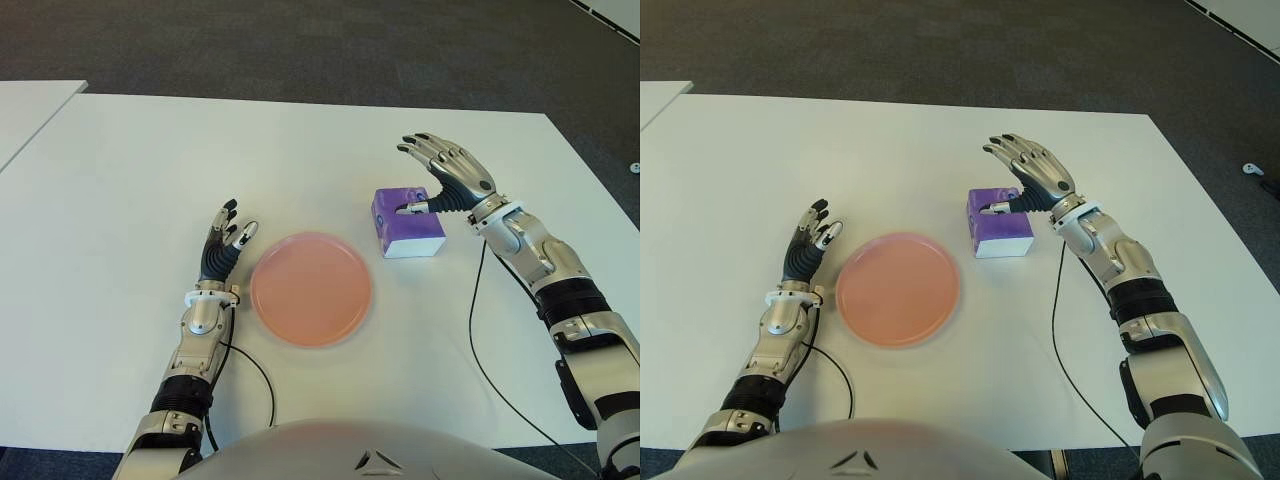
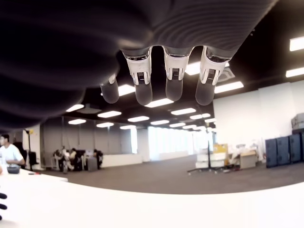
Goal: Put the tissue paper into the plate.
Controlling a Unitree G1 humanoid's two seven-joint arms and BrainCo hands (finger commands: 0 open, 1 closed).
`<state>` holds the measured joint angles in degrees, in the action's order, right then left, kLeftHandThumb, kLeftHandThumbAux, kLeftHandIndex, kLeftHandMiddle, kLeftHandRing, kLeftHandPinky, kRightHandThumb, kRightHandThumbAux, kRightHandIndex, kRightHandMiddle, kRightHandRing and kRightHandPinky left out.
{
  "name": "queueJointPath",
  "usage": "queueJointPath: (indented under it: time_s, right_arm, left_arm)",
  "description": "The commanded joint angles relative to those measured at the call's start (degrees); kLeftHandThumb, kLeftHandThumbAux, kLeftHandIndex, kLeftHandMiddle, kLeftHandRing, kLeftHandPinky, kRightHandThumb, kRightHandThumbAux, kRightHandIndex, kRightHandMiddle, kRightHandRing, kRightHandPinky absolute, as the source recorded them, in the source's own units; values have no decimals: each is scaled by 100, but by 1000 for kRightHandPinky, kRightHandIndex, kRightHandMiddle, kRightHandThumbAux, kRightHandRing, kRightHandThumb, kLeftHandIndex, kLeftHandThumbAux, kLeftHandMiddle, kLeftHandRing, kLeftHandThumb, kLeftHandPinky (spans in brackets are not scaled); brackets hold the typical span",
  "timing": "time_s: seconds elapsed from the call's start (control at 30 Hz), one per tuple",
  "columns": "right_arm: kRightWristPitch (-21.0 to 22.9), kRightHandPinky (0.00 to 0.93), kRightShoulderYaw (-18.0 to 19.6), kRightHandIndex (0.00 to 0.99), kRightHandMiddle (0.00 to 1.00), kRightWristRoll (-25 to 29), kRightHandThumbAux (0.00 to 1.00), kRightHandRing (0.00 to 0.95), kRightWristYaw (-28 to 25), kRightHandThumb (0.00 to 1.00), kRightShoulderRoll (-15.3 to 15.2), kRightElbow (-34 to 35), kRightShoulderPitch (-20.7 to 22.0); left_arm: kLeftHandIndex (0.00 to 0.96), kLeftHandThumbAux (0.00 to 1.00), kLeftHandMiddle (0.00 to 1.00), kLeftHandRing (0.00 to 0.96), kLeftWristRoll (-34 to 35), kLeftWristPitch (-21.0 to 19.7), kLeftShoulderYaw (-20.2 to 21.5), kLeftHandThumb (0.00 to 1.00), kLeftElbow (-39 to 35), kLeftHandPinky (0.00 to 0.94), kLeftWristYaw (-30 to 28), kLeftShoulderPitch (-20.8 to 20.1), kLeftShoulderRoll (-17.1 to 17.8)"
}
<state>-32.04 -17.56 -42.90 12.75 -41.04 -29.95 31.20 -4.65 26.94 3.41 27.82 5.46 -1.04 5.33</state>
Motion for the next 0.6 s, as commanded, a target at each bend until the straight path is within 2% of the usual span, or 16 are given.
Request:
queueJointPath:
  time_s: [0.03,0.6]
  right_arm:
    - [-208,0,-206,0,0,-156,358,0,-130,328,-80,-342,-3]
    - [-883,0,-369,0,0,-200,376,0,-450,297,-384,-485,-67]
  left_arm:
    - [0,416,0,0,-26,-208,5,0,210,0,29,300,-24]
    - [0,421,0,0,56,-212,47,0,156,0,-63,336,21]
